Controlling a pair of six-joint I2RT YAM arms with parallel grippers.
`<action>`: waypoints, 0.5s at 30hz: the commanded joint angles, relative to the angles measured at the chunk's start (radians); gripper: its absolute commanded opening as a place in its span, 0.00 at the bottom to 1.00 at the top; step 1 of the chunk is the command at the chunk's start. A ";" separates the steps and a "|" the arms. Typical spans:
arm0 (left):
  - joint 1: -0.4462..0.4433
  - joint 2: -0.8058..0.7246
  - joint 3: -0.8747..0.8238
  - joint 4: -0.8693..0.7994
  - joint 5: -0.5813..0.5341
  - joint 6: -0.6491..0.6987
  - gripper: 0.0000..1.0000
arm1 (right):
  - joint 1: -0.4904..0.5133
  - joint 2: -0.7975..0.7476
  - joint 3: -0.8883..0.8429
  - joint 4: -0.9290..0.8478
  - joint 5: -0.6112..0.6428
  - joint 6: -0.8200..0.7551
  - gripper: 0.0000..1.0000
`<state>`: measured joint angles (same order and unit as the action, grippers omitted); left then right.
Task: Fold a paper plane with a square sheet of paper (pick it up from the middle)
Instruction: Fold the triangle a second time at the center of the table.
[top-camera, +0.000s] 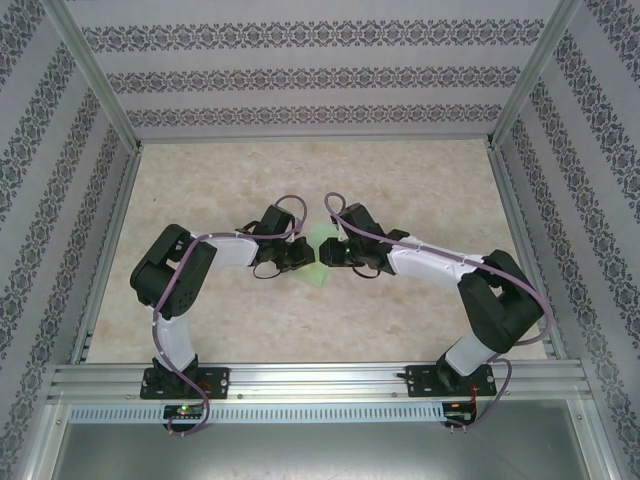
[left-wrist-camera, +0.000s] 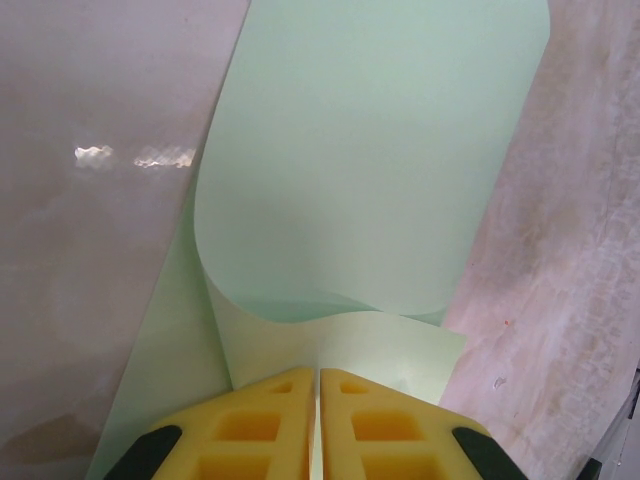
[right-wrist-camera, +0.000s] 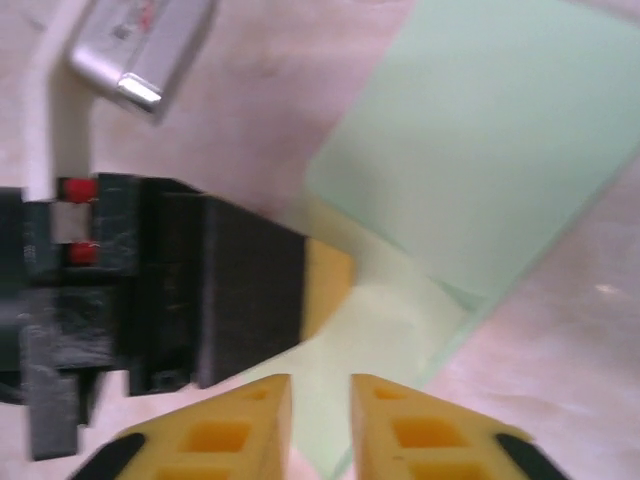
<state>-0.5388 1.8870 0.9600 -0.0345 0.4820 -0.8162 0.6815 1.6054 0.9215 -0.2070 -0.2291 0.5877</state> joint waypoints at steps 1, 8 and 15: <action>0.005 0.012 -0.025 -0.059 -0.040 0.020 0.12 | 0.037 0.050 -0.032 0.122 -0.122 0.100 0.11; 0.006 0.008 -0.023 -0.069 -0.041 0.025 0.12 | 0.046 0.122 -0.021 0.161 -0.153 0.155 0.05; 0.006 0.009 -0.020 -0.068 -0.038 0.026 0.12 | 0.034 0.192 0.008 0.117 -0.170 0.136 0.05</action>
<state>-0.5388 1.8870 0.9600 -0.0345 0.4820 -0.8162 0.7238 1.7592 0.9024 -0.0898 -0.3710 0.7208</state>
